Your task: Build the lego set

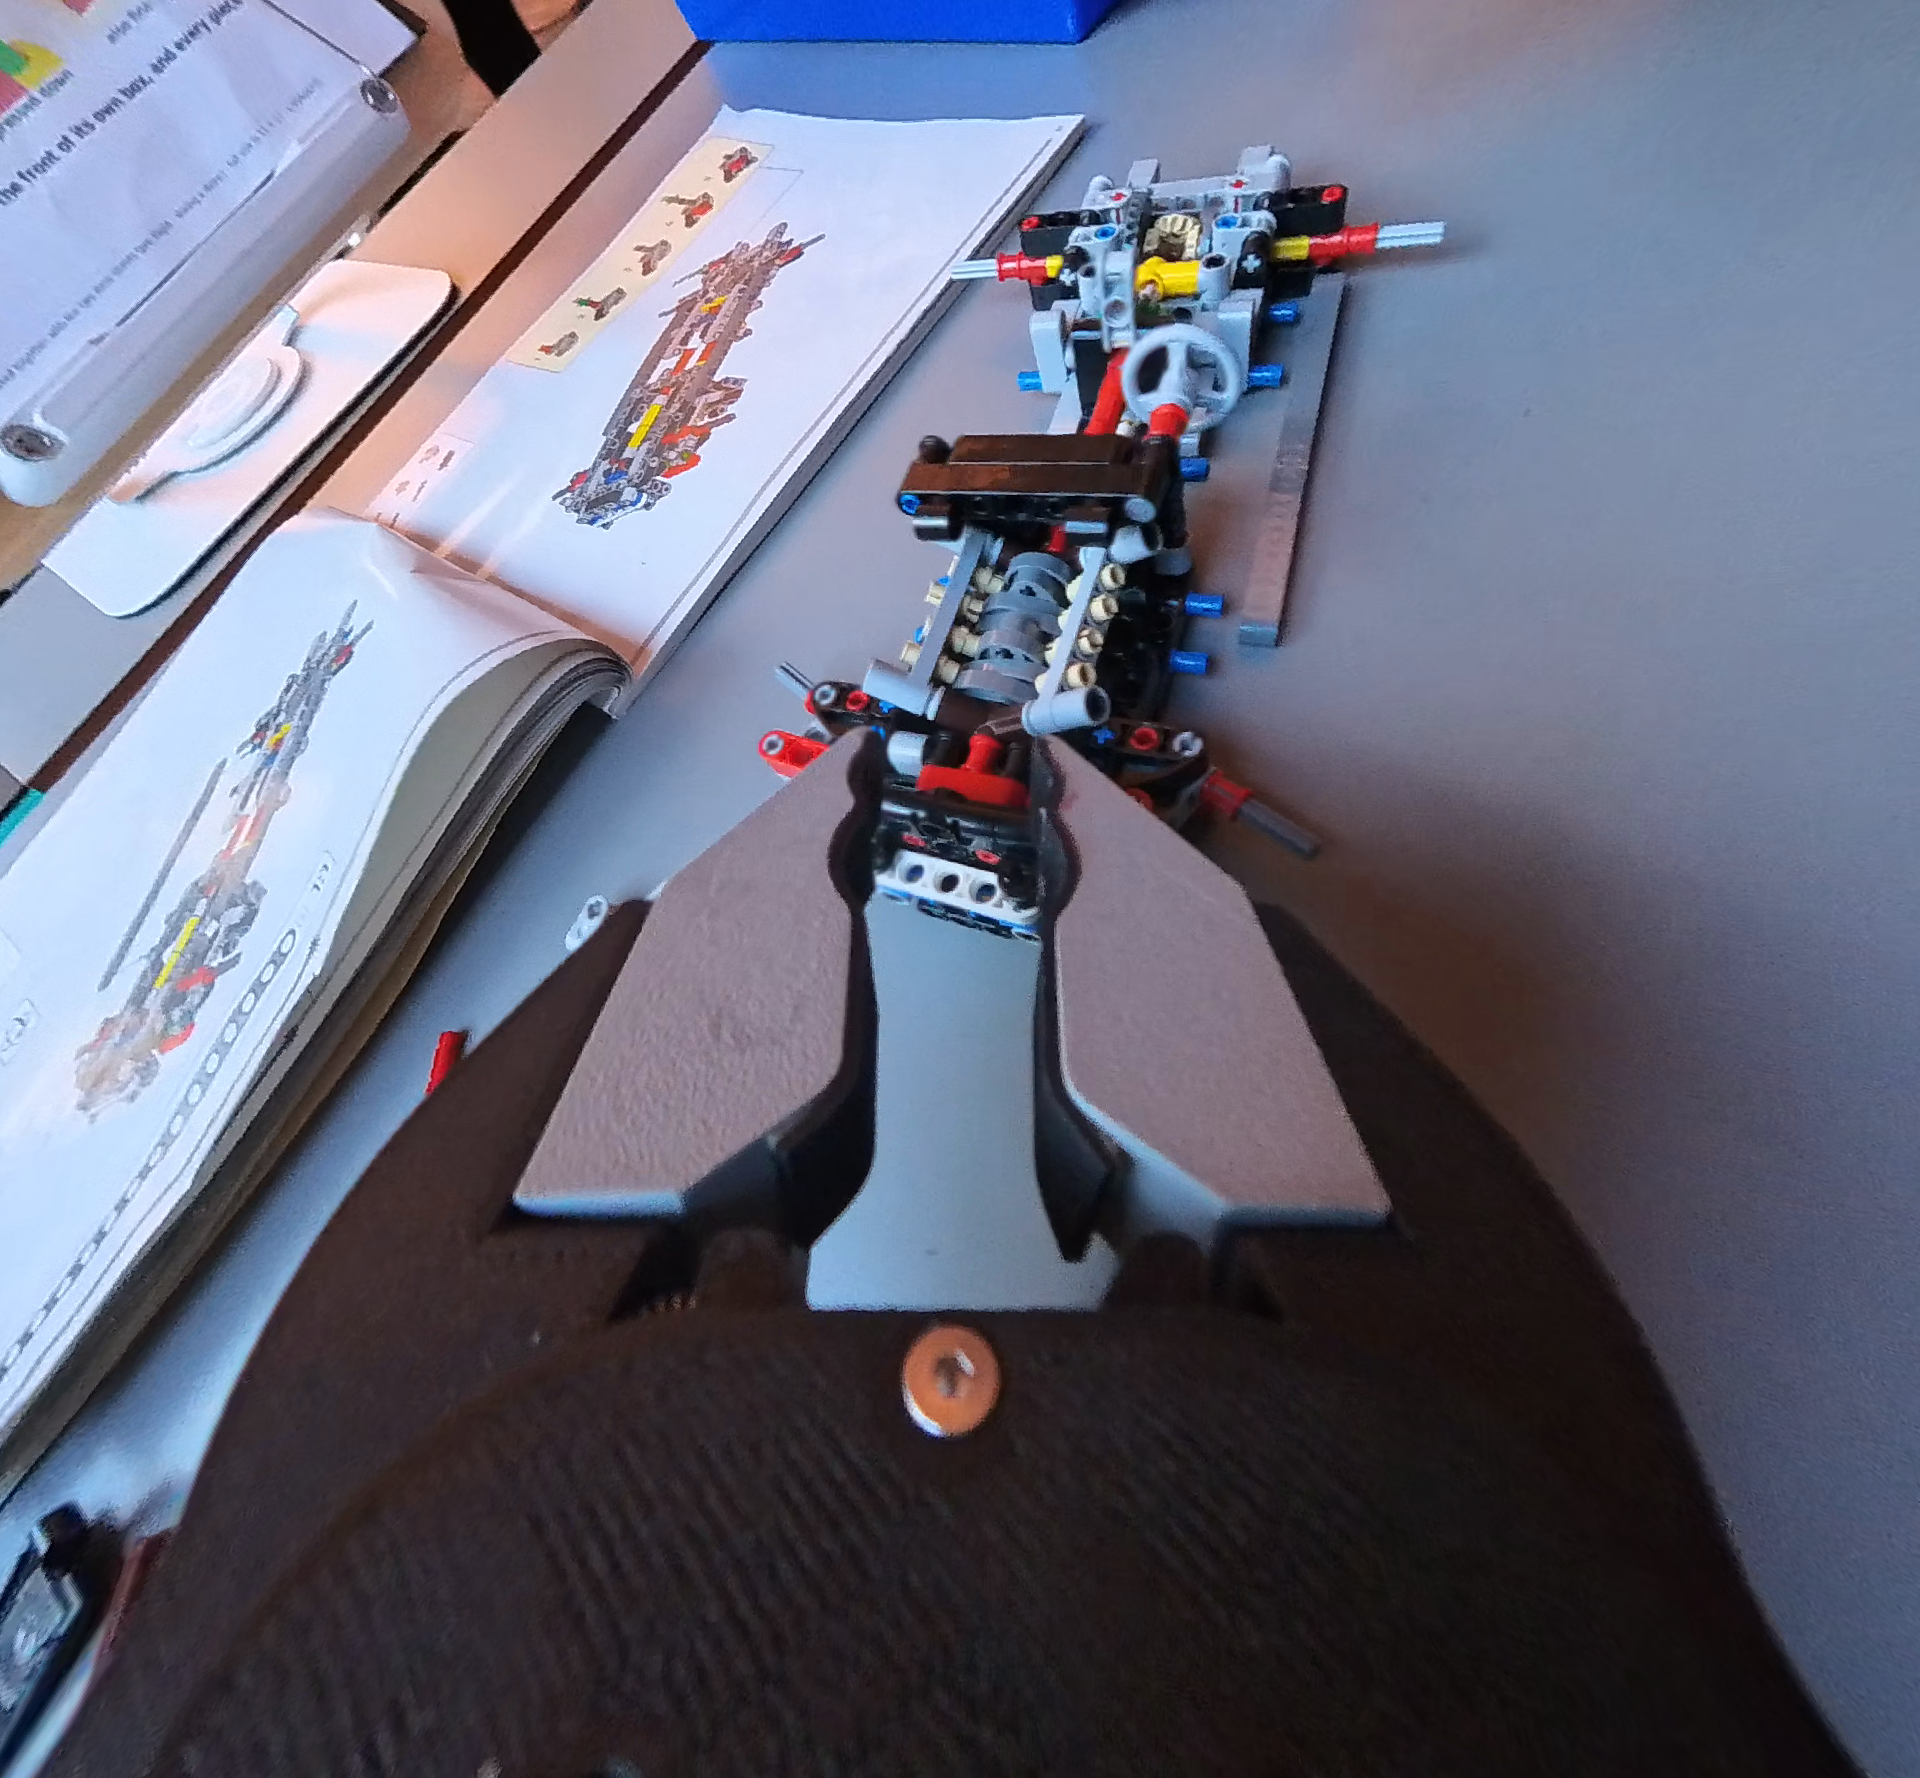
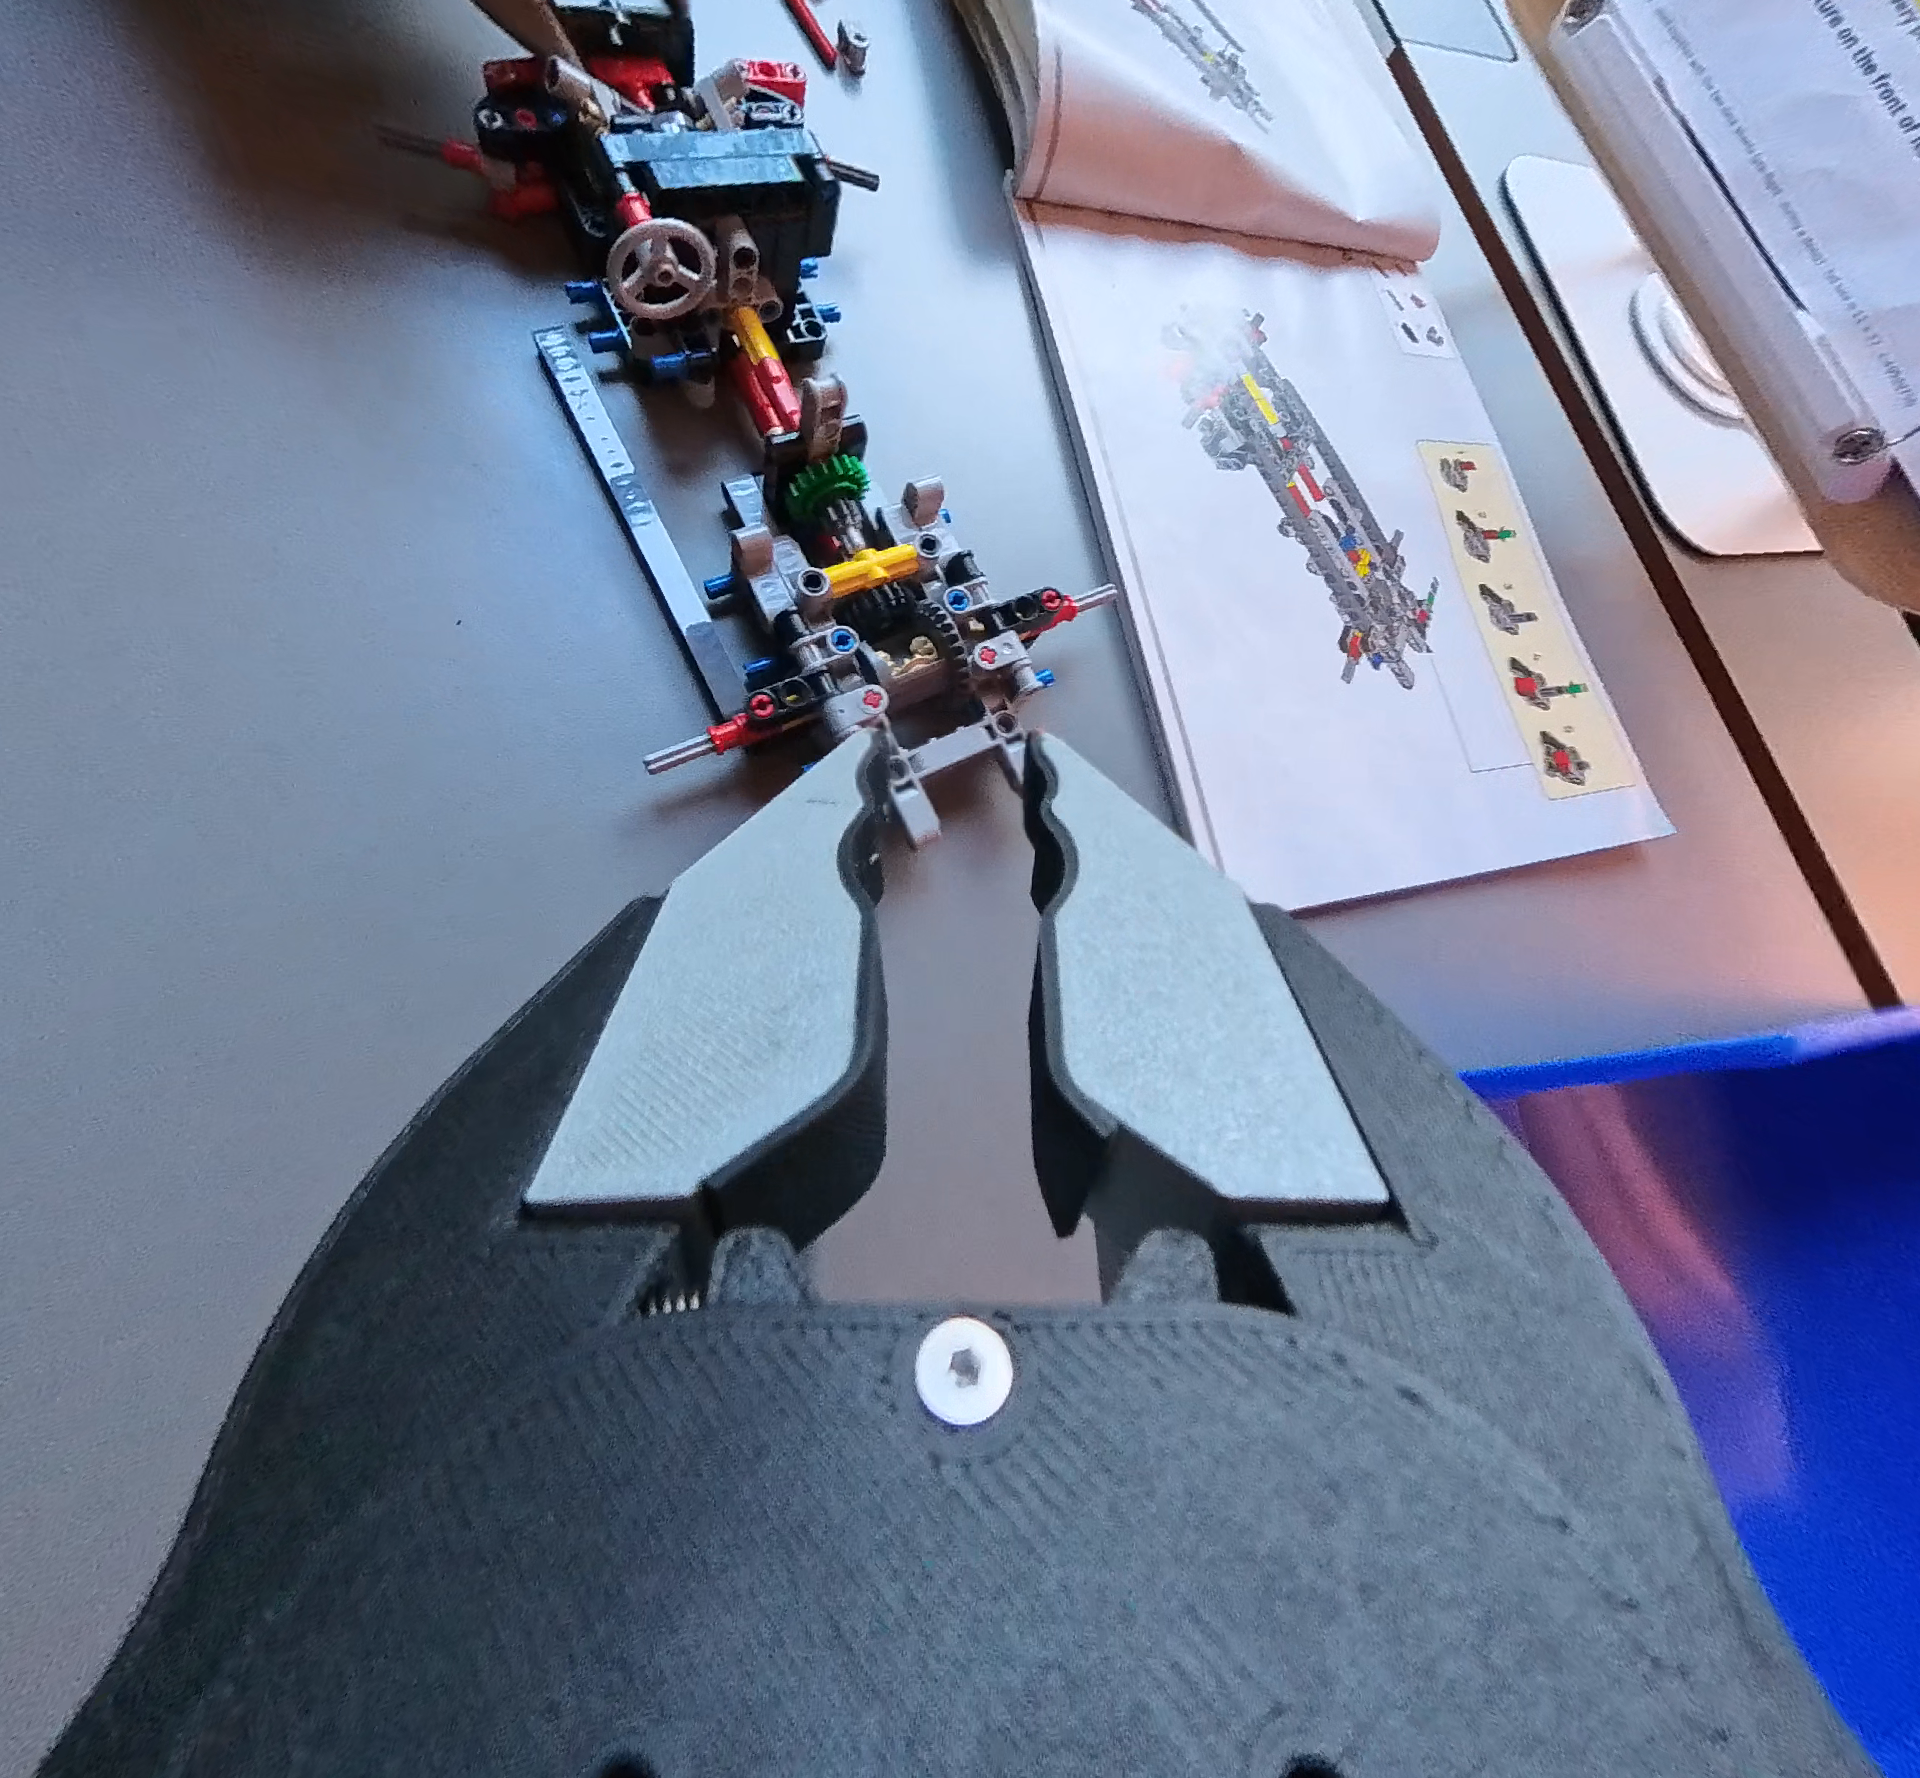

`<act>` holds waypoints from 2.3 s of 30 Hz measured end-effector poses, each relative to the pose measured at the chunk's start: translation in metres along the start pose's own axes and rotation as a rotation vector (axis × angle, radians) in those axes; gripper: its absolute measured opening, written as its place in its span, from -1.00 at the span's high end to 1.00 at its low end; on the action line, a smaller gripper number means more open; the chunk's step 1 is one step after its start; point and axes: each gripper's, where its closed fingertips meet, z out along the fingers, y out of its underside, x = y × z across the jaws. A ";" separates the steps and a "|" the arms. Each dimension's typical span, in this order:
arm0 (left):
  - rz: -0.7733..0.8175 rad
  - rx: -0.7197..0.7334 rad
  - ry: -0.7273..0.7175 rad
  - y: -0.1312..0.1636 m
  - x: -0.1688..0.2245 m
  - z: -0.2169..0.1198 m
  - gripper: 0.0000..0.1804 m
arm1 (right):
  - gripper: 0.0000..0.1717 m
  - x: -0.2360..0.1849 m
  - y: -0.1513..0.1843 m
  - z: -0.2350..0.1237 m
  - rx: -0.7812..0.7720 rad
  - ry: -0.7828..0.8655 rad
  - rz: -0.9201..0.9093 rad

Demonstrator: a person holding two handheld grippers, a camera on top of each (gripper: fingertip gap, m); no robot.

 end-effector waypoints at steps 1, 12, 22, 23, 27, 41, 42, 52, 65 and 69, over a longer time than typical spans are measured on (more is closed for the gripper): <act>-0.020 0.002 0.002 0.000 -0.002 0.000 0.70 | 0.74 -0.002 0.001 0.002 -0.005 -0.006 -0.003; -0.013 -0.004 -0.003 0.000 -0.002 0.000 0.70 | 0.76 -0.008 0.002 0.008 -0.004 -0.026 -0.002; -0.005 -0.011 -0.008 0.001 -0.001 0.000 0.71 | 0.79 -0.008 0.006 0.014 -0.019 -0.033 0.013; -0.005 -0.011 -0.009 0.001 -0.001 0.000 0.71 | 0.79 -0.007 0.006 0.014 -0.018 -0.031 0.014; -0.010 -0.010 -0.010 0.001 -0.002 0.000 0.71 | 0.80 -0.008 0.003 0.011 -0.004 -0.027 0.010; -0.198 0.152 0.062 -0.038 -0.016 -0.020 0.56 | 0.80 -0.085 -0.052 0.053 -0.030 -0.170 -0.075; -0.185 0.147 0.078 -0.039 -0.018 -0.021 0.40 | 0.80 -0.084 -0.050 0.058 -0.060 -0.163 -0.074; -0.021 -0.222 0.332 -0.002 0.008 0.021 0.10 | 0.84 -0.087 -0.037 0.084 -0.202 -0.157 -0.101; 0.035 -0.369 0.308 0.008 0.017 0.034 0.31 | 0.92 -0.090 -0.030 0.088 -0.225 -0.201 -0.074; 0.031 -0.357 0.303 0.008 0.018 0.033 0.31 | 0.91 -0.090 -0.029 0.087 -0.225 -0.197 -0.072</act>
